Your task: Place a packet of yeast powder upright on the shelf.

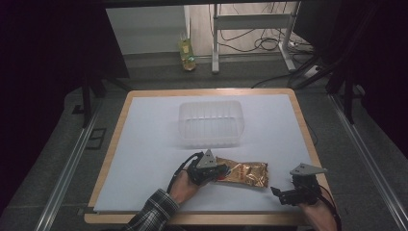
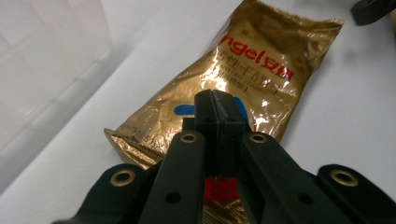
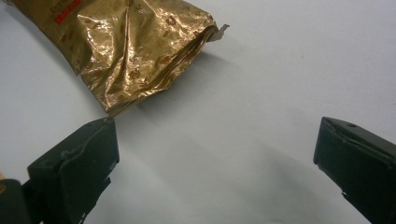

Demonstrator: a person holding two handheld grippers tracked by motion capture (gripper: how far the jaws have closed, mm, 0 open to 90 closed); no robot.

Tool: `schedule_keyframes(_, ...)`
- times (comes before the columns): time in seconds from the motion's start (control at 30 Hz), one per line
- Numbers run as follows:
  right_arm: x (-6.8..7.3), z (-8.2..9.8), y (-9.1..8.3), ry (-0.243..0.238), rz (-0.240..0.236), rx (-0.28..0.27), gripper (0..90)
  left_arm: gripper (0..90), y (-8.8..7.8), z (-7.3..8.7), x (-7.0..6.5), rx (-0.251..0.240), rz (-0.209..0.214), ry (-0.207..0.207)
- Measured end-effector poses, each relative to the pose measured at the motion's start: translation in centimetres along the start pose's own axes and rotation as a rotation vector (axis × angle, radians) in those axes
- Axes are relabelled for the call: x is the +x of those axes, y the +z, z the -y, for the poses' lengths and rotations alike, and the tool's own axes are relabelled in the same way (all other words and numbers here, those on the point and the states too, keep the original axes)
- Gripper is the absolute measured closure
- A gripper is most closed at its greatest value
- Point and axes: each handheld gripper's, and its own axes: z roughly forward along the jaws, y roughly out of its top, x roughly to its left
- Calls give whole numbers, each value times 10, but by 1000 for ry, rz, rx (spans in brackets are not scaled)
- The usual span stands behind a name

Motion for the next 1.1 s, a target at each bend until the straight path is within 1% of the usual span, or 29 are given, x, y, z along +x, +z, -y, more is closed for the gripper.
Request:
schedule_keyframes(0.07,0,0,0,3,-3,0,3,894,1,1,0,1,0,0)
schedule_keyframes(0.13,0,0,-1,5,-4,0,3,894,0,1,-1,16,-29,33)
schedule_keyframes(0.17,0,0,-1,6,-3,-1,3,894,0,1,-1,27,-36,49)
schedule_keyframes(0.27,-1,0,-3,4,1,-8,3,896,-1,2,-2,37,-56,62)
schedule_keyframes(0.3,-1,0,-3,5,2,-9,3,896,-1,2,-2,43,-68,72)
schedule_keyframes(0.5,-2,0,-6,13,4,-14,3,896,-2,4,0,50,-71,61)
schedule_keyframes(0.53,-2,0,-6,15,4,-14,4,896,-2,5,1,44,-70,44)
schedule_keyframes(0.63,-3,0,-6,20,3,-12,3,897,-2,6,3,61,-84,35)
schedule_keyframes(0.67,-3,0,-6,22,3,-11,3,897,1,10,6,151,-114,44)
schedule_keyframes(0.7,-3,0,-6,22,3,-11,3,897,1,10,6,151,-114,44)
schedule_keyframes(0.73,-3,0,-6,22,2,-11,3,897,0,15,7,117,-103,29)
schedule_keyframes(0.77,-3,0,-6,24,-3,-11,3,897,0,14,8,122,-98,22)
schedule_keyframes(0.83,-3,-1,-6,27,-3,-12,4,897,1,14,6,123,-106,31)
schedule_keyframes(0.87,-4,-1,-6,34,-7,-11,4,897,1,13,7,124,-102,23)
schedule_keyframes(0.97,-4,-1,-7,37,-10,-15,3,897,1,13,7,126,-100,21)
schedule_keyframes(1.03,-4,-1,-7,47,-23,-17,4,897,2,13,7,124,-101,13)
schedule_keyframes(1.1,-4,-1,-8,67,-35,-18,4,897,1,13,7,123,-101,14)
